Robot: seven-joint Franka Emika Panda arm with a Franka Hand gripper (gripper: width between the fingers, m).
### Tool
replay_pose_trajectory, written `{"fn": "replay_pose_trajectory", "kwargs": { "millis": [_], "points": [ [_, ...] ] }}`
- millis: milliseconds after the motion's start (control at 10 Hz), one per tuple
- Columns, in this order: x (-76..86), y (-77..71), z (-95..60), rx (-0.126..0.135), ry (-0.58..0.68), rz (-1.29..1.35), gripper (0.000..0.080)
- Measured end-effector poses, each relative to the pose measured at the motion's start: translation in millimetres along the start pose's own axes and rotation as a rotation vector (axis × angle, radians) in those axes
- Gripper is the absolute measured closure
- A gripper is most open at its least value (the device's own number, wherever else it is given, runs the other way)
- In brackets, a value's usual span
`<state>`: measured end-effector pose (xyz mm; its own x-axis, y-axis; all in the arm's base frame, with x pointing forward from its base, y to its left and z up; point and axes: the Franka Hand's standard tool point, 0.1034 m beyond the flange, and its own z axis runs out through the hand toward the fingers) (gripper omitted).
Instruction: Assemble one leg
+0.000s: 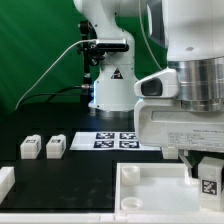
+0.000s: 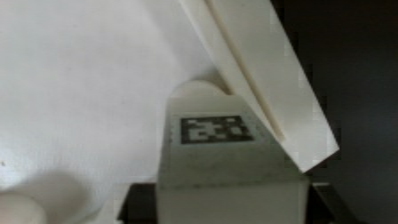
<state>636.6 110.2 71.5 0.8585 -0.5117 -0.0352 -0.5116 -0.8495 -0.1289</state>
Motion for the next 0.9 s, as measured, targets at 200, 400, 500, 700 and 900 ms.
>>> {"fn": "replay_pose_trajectory", "kwargs": {
  "millis": [200,400,500,700,900],
  "points": [
    [0.1,0.1,0.4,0.007,-0.001,0.065,0.0505],
    [-0.2,0.9,0.3,0.025,-0.019,0.295,0.0505],
    [-1.5,1.4,1.1,0.033,-0.033,0.464,0.0505],
    [-4.8,-0.1,3.5,0.062,-0.074,0.808,0.0505],
    [-5.5,-1.6,3.2,0.076,-0.101,1.038,0.0505]
  ]
}}
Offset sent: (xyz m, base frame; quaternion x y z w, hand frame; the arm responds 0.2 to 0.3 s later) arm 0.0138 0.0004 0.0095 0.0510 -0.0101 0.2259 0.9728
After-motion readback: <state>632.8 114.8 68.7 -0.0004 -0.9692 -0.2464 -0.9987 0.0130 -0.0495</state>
